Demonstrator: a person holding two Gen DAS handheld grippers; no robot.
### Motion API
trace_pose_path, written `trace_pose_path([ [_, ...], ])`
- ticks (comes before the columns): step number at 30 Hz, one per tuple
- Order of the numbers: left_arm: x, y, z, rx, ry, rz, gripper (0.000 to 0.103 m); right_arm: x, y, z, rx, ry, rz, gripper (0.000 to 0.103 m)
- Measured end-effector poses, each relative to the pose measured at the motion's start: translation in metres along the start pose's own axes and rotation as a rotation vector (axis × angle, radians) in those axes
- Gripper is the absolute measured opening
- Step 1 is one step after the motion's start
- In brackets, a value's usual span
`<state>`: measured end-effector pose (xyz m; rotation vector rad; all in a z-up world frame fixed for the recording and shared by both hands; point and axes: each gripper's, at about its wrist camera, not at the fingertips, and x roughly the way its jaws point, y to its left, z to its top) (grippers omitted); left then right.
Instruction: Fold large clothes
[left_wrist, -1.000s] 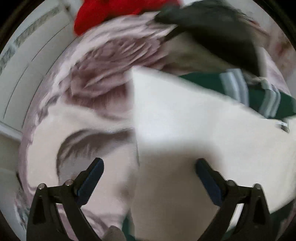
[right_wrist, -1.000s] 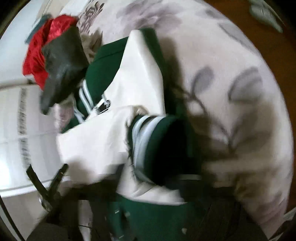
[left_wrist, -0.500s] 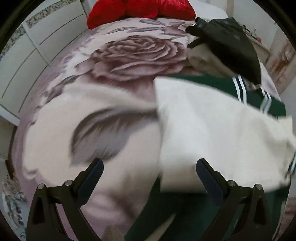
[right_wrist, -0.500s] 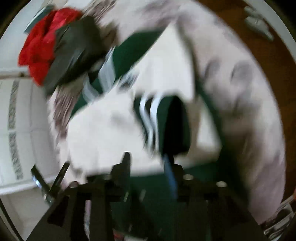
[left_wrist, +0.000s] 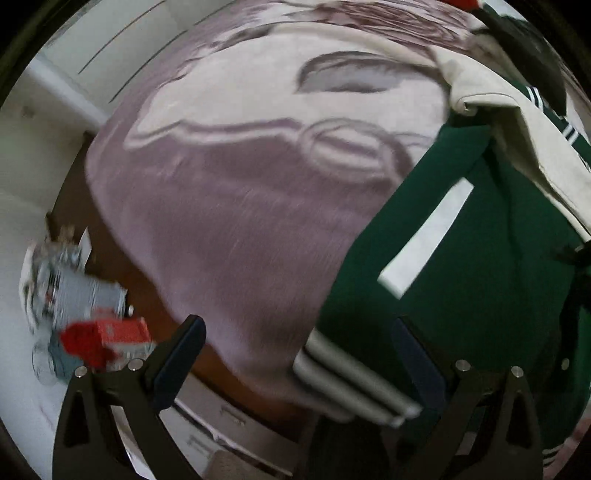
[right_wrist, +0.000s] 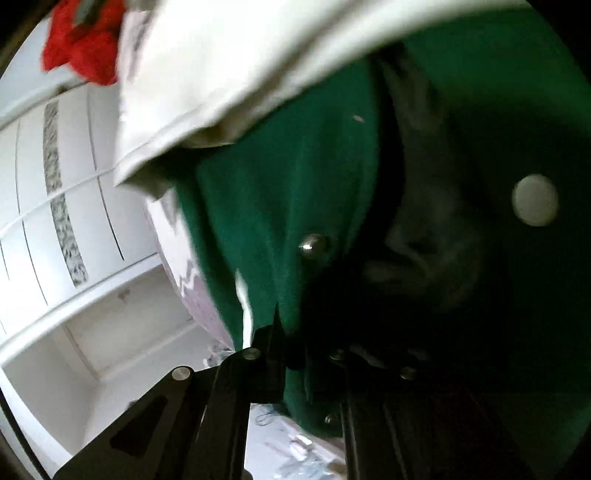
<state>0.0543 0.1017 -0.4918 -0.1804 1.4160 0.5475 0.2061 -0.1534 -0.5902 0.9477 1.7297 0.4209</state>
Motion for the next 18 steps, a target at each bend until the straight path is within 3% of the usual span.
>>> trace_pose_path([
  [3,-0.021,0.003,-0.027,-0.057,-0.003,0.007,0.103,-0.051,0.015,-0.003,-0.052,-0.077,-0.059,0.007],
  [5,-0.033,0.000,-0.041,-0.074,-0.017,0.009,0.103,-0.069,0.016,0.009,-0.098,-0.077,-0.146,0.007],
  [7,-0.040,-0.008,-0.050,-0.078,-0.027,0.015,0.103,-0.064,0.011,0.023,-0.114,-0.020,-0.227,0.007],
  [9,-0.041,-0.018,-0.062,-0.081,-0.019,0.017,0.103,-0.053,0.001,0.029,-0.115,0.093,-0.261,0.012],
  [11,-0.043,-0.028,-0.071,-0.088,-0.008,-0.002,0.103,-0.057,0.003,0.018,-0.124,0.134,-0.277,0.031],
  [15,-0.038,-0.066,-0.091,-0.059,0.041,-0.143,0.103,-0.099,-0.001,-0.013,-0.188,0.086,-0.251,0.050],
  [18,-0.017,-0.113,-0.108,-0.056,0.143,-0.385,0.103,-0.139,-0.038,-0.038,-0.142,0.012,-0.281,0.055],
])
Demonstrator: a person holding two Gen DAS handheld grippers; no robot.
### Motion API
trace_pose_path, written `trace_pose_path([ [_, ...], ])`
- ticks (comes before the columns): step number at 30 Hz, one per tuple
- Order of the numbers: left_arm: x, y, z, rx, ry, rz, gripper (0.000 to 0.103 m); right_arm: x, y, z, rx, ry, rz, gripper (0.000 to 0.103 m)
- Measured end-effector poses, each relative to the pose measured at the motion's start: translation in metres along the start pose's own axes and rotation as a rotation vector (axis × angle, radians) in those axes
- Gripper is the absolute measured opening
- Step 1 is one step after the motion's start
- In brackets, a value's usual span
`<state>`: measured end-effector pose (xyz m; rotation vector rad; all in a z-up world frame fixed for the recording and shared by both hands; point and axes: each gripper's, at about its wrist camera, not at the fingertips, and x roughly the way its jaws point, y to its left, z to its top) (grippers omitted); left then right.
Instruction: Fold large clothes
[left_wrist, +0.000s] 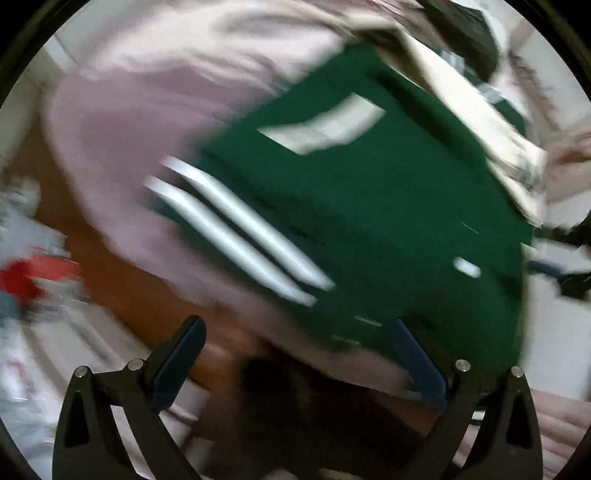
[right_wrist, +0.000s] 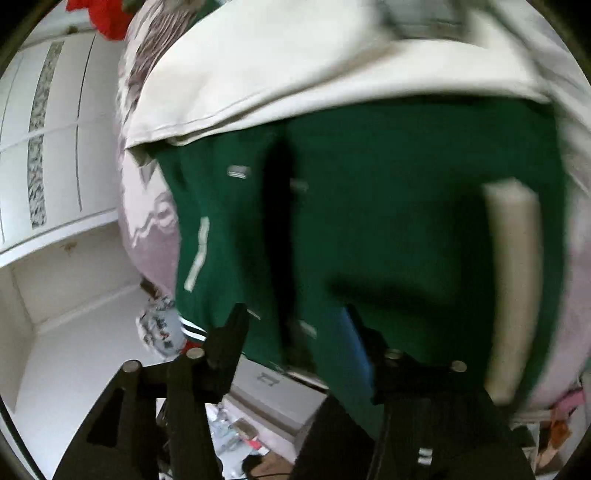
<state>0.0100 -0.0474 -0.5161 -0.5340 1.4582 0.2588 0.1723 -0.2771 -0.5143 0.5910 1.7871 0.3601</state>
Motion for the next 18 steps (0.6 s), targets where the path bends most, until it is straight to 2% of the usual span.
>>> trace_pose_path([
  [1,0.021,-0.014,-0.004,0.006,0.066,-0.102,0.103,-0.009,-0.022,-0.007,0.035,-0.016,-0.003,0.055],
  [3,0.057,-0.039,-0.009,0.040,0.164,-0.206,0.102,-0.022,-0.060,-0.018,0.106,-0.036,0.026,0.055],
  [5,0.092,-0.065,-0.012,0.095,0.222,-0.273,0.102,-0.040,-0.103,-0.019,0.189,-0.052,0.046,0.055],
  [6,0.101,-0.072,-0.012,0.111,0.230,-0.281,0.102,-0.041,-0.122,-0.019,0.212,-0.061,0.049,0.055],
  [7,0.106,-0.079,-0.012,0.127,0.223,-0.291,0.096,-0.044,-0.131,-0.020,0.226,-0.071,0.048,0.055],
  [8,0.105,-0.084,-0.011,0.146,0.196,-0.288,0.074,-0.049,-0.140,-0.020,0.237,-0.080,0.045,0.055],
  [9,0.098,-0.088,-0.010,0.171,0.164,-0.279,0.059,-0.057,-0.156,-0.016,0.243,-0.089,0.046,0.055],
  [10,0.088,-0.089,-0.010,0.197,0.135,-0.281,0.017,-0.055,-0.164,-0.016,0.244,-0.096,0.051,0.055],
  [11,0.080,-0.089,-0.010,0.212,0.120,-0.284,0.006,-0.058,-0.167,-0.014,0.245,-0.107,0.063,0.055],
  [14,0.040,-0.071,-0.004,0.221,0.047,-0.309,0.005,-0.060,-0.170,-0.009,0.249,-0.123,0.084,0.055],
  [18,0.007,-0.048,0.010,0.253,-0.026,-0.239,0.006,-0.074,-0.201,-0.007,0.220,-0.130,0.083,0.055],
])
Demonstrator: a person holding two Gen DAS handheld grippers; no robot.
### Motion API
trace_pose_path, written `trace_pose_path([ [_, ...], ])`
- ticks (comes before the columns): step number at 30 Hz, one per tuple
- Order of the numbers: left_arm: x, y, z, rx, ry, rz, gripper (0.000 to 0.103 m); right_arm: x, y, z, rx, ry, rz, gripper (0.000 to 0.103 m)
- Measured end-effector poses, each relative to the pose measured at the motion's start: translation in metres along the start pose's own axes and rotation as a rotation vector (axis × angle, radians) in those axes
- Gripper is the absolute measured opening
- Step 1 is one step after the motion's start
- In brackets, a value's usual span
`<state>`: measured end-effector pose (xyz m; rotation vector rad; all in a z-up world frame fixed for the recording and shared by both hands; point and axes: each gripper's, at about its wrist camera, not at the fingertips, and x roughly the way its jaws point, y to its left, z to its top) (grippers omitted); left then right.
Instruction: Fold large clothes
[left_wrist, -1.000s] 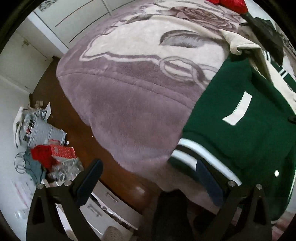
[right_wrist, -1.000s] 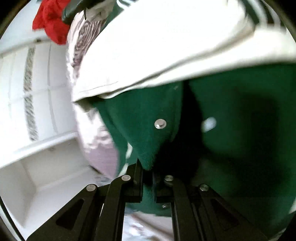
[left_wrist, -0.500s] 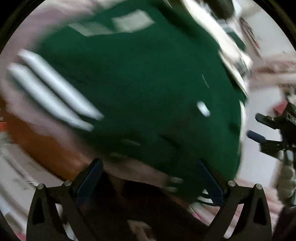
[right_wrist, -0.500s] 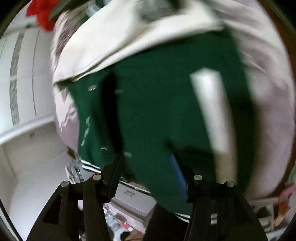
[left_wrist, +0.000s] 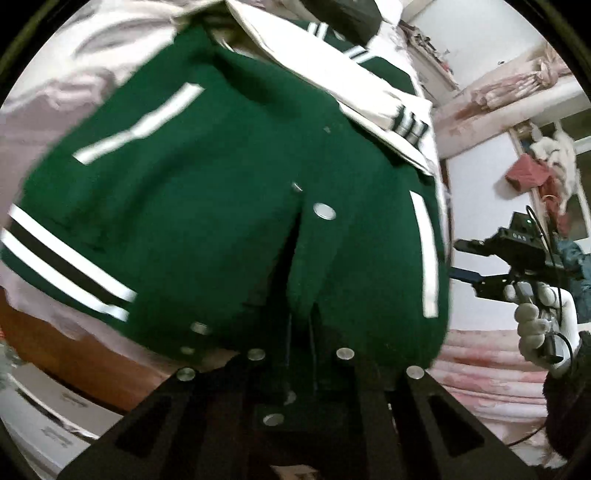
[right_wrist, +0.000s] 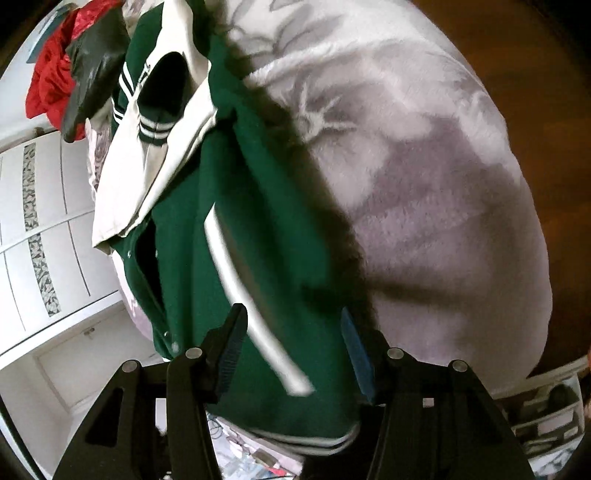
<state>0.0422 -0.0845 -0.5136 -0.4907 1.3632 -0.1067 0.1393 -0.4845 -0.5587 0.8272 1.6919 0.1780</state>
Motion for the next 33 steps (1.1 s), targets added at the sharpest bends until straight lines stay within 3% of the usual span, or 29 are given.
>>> trace_pose_path([
  [3,0.008,0.014,0.001,0.057,-0.004,0.097,0.006,0.003,-0.005,0.008,-0.019,-0.001,-0.019,0.055],
  [5,0.029,0.028,-0.004,0.059,0.033,0.119,0.008,0.011,0.001,0.007,-0.036,0.009,-0.035,0.055],
  [8,0.053,0.039,-0.009,-0.003,0.100,0.101,0.013,0.015,0.018,0.002,-0.073,0.024,-0.045,0.055],
  [12,0.035,0.025,-0.012,-0.089,0.134,0.120,0.018,0.011,0.058,-0.010,-0.155,0.024,-0.057,0.055],
  [13,0.025,0.022,-0.014,-0.104,0.119,0.112,0.024,0.013,0.069,-0.013,-0.174,0.031,-0.043,0.055],
  [15,0.008,0.019,-0.020,-0.117,0.081,0.120,0.058,0.019,0.100,-0.018,-0.240,0.056,-0.014,0.055],
  [16,0.000,0.017,-0.022,-0.115,0.053,0.130,0.089,0.027,0.123,-0.020,-0.281,0.061,0.003,0.055],
  [17,-0.008,0.017,-0.024,-0.112,0.017,0.150,0.095,0.037,0.144,-0.022,-0.319,0.065,0.024,0.055],
  [20,-0.020,0.025,-0.025,-0.118,-0.077,0.224,0.095,0.077,0.203,-0.022,-0.417,0.070,0.045,0.055],
  [22,-0.016,0.032,-0.021,-0.114,-0.105,0.284,0.095,0.113,0.235,-0.018,-0.475,0.066,0.015,0.055],
  [24,-0.007,0.040,-0.014,-0.103,-0.116,0.348,0.095,0.152,0.255,-0.013,-0.523,0.057,-0.112,0.055],
  [26,0.008,0.046,-0.010,-0.104,-0.119,0.411,0.095,0.193,0.259,-0.007,-0.575,0.104,-0.302,0.055],
  [29,0.014,0.069,-0.011,-0.124,-0.096,0.458,0.095,0.186,0.256,-0.007,-0.560,0.147,-0.322,0.055],
  [33,-0.003,0.063,-0.003,-0.111,-0.160,0.549,0.095,0.108,0.251,-0.018,-0.487,0.132,-0.203,0.055],
])
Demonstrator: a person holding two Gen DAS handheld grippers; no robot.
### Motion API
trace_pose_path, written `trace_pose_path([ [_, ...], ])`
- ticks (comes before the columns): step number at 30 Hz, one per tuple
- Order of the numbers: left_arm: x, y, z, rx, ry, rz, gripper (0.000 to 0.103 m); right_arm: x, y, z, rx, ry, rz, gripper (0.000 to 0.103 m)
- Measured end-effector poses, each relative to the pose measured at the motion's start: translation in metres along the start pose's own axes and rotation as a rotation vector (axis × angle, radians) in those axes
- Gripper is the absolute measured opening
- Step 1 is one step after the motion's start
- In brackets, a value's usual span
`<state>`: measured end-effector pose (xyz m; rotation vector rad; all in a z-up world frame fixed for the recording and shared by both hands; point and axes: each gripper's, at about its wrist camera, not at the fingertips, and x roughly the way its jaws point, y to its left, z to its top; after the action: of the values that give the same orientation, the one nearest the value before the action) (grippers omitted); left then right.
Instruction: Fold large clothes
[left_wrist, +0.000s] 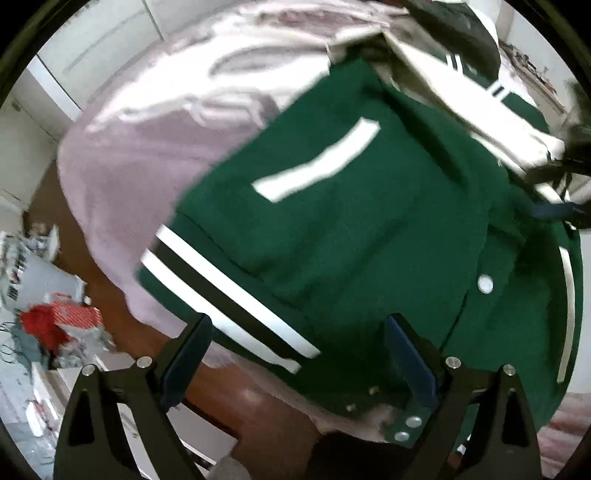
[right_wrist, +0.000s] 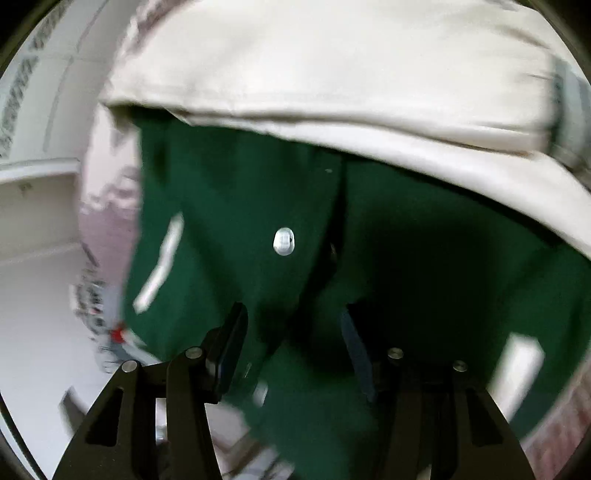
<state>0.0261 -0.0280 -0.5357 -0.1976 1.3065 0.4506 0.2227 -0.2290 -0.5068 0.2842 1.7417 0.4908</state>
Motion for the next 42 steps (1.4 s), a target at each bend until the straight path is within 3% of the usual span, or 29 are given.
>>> trace_pose_path([
  [3,-0.032,-0.016,-0.005,0.043,-0.052,0.064,0.095,-0.064,-0.029,-0.028,0.068,-0.054,0.031,0.055],
  [6,-0.069,-0.064,-0.027,0.189,-0.120,0.122,0.095,-0.119,-0.080,-0.055,0.149,-0.108,-0.033,0.059],
  [10,-0.102,-0.170,-0.072,0.493,-0.215,0.150,0.095,-0.153,-0.144,-0.066,0.221,-0.100,-0.097,0.060],
  [12,-0.107,-0.218,-0.097,0.590,-0.239,0.159,0.095,-0.163,-0.179,-0.061,0.214,-0.078,-0.115,0.060],
  [16,-0.090,-0.299,-0.135,0.702,-0.196,0.215,0.095,-0.166,-0.243,-0.041,0.152,-0.028,-0.060,0.062],
  [19,-0.051,-0.343,-0.146,0.728,-0.109,0.342,0.095,-0.153,-0.267,-0.022,0.114,0.023,0.013,0.062],
  [23,0.001,-0.357,-0.132,0.695,-0.018,0.510,0.095,-0.137,-0.301,0.014,0.078,0.076,0.140,0.067],
  [25,0.012,-0.347,-0.116,0.634,0.003,0.535,0.095,-0.121,-0.309,0.036,0.058,0.091,0.224,0.068],
  [27,0.011,-0.334,-0.100,0.572,-0.002,0.515,0.072,-0.105,-0.314,0.057,0.057,0.101,0.296,0.069],
  [28,0.007,-0.328,-0.094,0.549,-0.012,0.499,0.046,-0.098,-0.315,0.069,0.055,0.100,0.343,0.072],
  [32,-0.010,-0.313,-0.076,0.488,-0.050,0.436,0.024,-0.077,-0.314,0.114,0.094,0.033,0.501,0.078],
  [37,-0.036,-0.303,-0.070,0.491,-0.082,0.385,0.020,-0.033,-0.316,0.154,0.248,-0.004,0.605,0.080],
  [38,-0.040,-0.302,-0.070,0.496,-0.086,0.380,0.020,-0.031,-0.313,0.157,0.251,-0.024,0.618,0.076],
  [39,-0.044,-0.300,-0.068,0.498,-0.087,0.370,0.020,-0.033,-0.305,0.158,0.234,-0.060,0.624,0.061],
  [40,-0.049,-0.299,-0.068,0.494,-0.089,0.352,0.020,-0.035,-0.295,0.159,0.216,-0.062,0.594,0.016],
  [42,-0.063,-0.289,-0.065,0.473,-0.100,0.306,0.020,-0.050,-0.276,0.153,0.209,-0.087,0.521,0.016],
])
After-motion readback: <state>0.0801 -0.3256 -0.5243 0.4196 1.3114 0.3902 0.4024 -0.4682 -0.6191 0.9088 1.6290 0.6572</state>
